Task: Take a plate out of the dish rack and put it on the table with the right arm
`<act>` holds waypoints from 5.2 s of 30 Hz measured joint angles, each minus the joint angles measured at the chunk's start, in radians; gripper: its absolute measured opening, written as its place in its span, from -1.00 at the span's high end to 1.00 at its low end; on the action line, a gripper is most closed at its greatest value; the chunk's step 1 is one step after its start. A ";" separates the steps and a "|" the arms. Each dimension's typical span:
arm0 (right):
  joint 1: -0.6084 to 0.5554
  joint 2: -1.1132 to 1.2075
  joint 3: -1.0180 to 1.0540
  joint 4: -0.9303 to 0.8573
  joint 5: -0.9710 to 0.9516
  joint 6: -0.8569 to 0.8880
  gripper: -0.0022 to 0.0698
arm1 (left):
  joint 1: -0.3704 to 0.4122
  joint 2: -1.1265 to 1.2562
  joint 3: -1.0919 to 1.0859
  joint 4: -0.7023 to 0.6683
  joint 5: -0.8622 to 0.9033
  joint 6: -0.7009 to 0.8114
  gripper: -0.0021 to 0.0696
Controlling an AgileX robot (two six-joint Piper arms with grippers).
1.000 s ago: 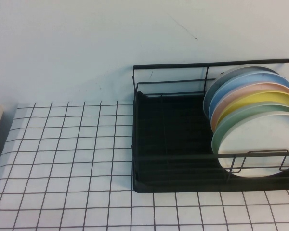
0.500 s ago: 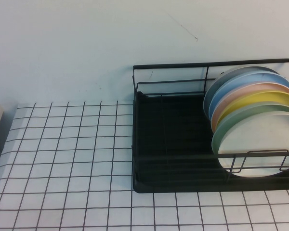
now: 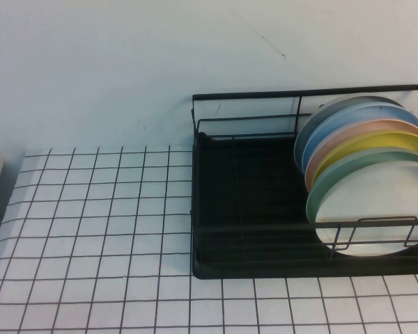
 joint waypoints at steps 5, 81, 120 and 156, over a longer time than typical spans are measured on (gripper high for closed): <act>0.036 0.019 -0.005 0.006 -0.011 -0.078 -0.14 | 0.000 0.000 0.000 0.000 0.000 0.000 0.95; 0.083 -0.435 0.586 0.361 0.133 0.624 0.62 | 0.000 0.000 0.000 0.000 0.000 0.000 0.95; 0.083 0.061 0.290 -0.053 0.039 0.648 0.03 | 0.000 0.000 0.000 0.000 0.000 0.000 0.95; 0.083 -1.288 0.581 -0.081 -0.038 0.664 0.95 | 0.000 0.000 0.000 0.000 0.000 0.000 0.95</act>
